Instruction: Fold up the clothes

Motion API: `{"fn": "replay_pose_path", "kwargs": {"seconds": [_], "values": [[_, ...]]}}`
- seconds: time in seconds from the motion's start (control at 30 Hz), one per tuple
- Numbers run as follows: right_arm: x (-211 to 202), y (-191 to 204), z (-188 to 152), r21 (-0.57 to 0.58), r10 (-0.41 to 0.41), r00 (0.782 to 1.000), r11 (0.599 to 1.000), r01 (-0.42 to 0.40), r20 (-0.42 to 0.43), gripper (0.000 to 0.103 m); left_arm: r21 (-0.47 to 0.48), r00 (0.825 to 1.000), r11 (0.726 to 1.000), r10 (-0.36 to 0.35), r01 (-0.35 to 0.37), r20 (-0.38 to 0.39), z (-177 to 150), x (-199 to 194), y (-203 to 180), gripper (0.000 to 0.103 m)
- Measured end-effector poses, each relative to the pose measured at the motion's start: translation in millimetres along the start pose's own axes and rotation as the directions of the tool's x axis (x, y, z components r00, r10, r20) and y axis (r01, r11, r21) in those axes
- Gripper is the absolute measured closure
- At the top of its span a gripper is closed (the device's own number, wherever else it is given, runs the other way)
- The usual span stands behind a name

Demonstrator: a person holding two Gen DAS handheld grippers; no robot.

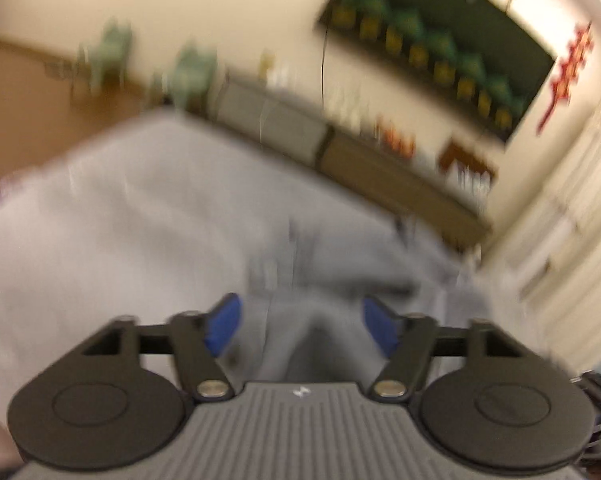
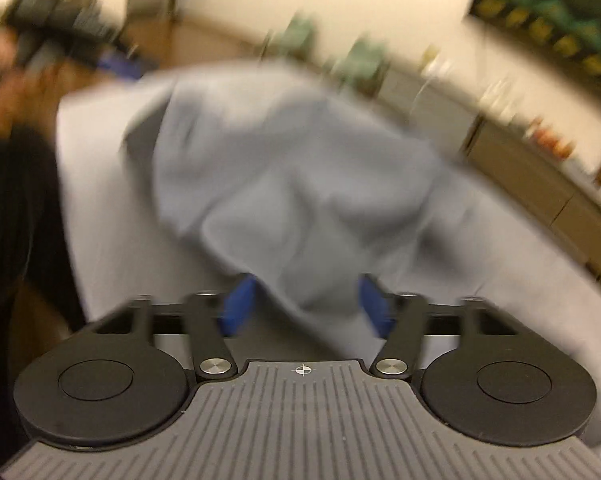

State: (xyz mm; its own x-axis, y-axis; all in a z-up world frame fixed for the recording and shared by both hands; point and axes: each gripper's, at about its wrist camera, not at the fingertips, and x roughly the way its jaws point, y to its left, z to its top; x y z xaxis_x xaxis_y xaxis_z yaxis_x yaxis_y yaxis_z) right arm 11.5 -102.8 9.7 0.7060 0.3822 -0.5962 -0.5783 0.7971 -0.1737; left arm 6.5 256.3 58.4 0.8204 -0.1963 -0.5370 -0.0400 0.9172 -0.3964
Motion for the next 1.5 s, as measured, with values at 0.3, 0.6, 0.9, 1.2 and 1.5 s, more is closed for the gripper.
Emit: {"fn": "replay_pose_path", "kwargs": {"seconds": [0.3, 0.6, 0.9, 1.2, 1.5], "values": [[76.7, -97.5, 93.5, 0.299, -0.095, 0.995, 0.950, 0.085, 0.020, 0.008, 0.077, 0.966, 0.997, 0.001, 0.019, -0.257, 21.7, 152.0, -41.5, 0.010], [277.9, -148.4, 130.6, 0.269, -0.073, 0.918, 0.944, 0.190, -0.390, 0.060, 0.136, 0.928, 0.989, 0.002, 0.052, -0.373, -11.6, 173.7, -47.6, 0.099], [102.9, -174.7, 165.6, 0.277, -0.367, 0.929, 0.898, 0.342, 0.046, 0.103, 0.157, 0.968, 0.987, 0.021, 0.019, -0.250, 0.9, 136.0, -47.5, 0.100], [3.9, -184.9, 52.6, 0.310, -0.445, 0.890, 0.837, 0.452, -0.097, 0.092, 0.169, 0.962, 0.982, -0.037, 0.086, -0.271, -21.5, 118.1, -62.8, 0.099], [174.9, -195.2, 139.1, 0.302, -0.226, 0.959, 0.914, 0.270, -0.172, 0.002, 0.238, 0.947, 0.956, -0.094, 0.172, -0.306, -44.3, 123.2, -83.6, 0.087]]}}
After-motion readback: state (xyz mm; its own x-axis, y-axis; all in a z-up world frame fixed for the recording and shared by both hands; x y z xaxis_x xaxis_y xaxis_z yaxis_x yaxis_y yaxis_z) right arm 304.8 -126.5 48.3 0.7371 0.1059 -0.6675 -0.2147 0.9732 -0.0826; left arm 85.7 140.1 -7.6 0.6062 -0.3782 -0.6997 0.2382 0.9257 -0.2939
